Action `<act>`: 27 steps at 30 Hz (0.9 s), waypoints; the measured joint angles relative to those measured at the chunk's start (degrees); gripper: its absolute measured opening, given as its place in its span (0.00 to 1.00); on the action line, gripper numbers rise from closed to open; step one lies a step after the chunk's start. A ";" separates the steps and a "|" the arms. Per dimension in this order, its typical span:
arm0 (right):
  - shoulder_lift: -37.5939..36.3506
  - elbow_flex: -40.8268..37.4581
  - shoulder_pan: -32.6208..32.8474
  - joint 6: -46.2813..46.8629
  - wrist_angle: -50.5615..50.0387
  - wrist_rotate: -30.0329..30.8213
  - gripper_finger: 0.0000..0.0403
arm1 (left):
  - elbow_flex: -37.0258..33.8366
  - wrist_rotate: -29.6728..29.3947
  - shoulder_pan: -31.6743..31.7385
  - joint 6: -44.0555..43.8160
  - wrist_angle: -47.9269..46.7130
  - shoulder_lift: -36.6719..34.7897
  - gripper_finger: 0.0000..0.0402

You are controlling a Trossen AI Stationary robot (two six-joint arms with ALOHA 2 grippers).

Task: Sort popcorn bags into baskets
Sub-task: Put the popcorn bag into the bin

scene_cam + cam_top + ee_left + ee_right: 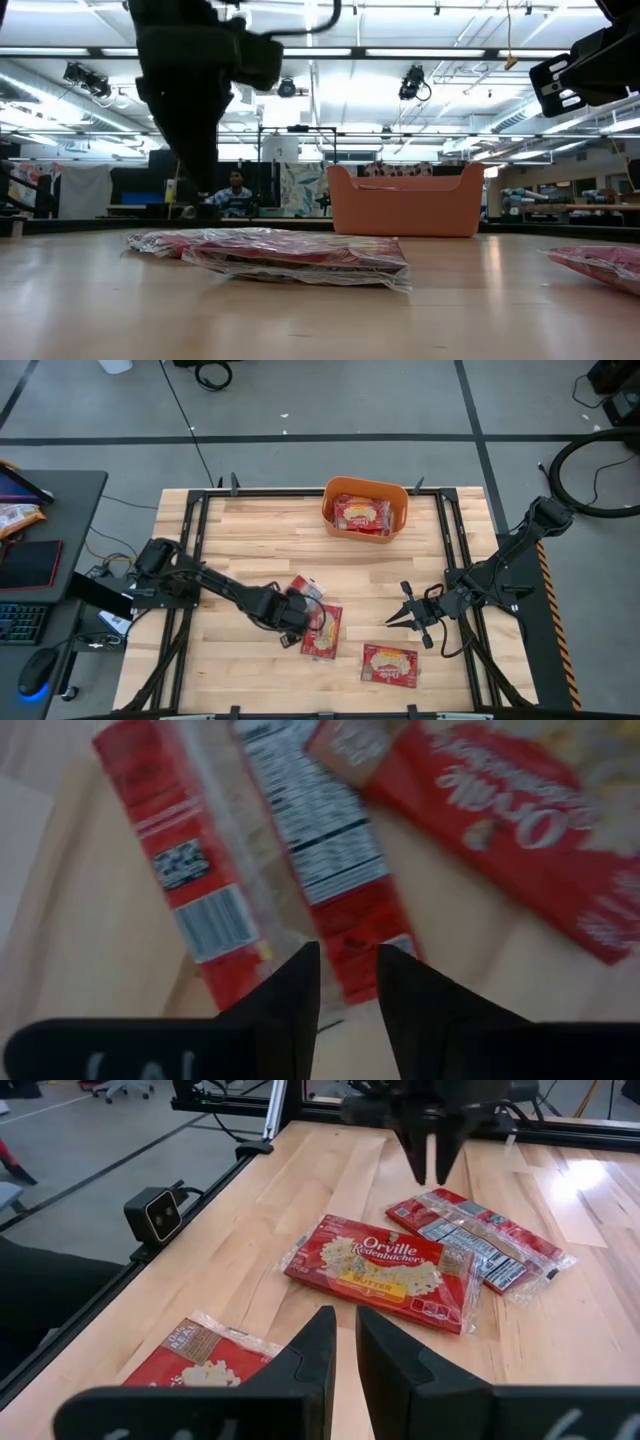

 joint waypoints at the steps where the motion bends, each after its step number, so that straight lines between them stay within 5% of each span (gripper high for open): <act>1: 0.00 0.00 0.00 0.00 0.00 0.00 0.12 | 0.12 -0.62 -0.56 0.02 0.64 0.00 0.26; 9: 0.00 -0.01 0.00 -0.02 0.19 -0.02 0.12 | 0.71 -6.13 -5.40 -3.09 6.15 4.43 0.26; 20: 0.00 -0.02 0.00 0.00 0.57 -0.13 0.12 | 9.59 -14.19 -5.87 -5.46 0.00 14.09 0.26; 27: 0.00 -0.02 0.00 0.00 0.41 -0.13 0.12 | 13.26 -12.65 -5.90 -8.13 -8.98 18.52 0.26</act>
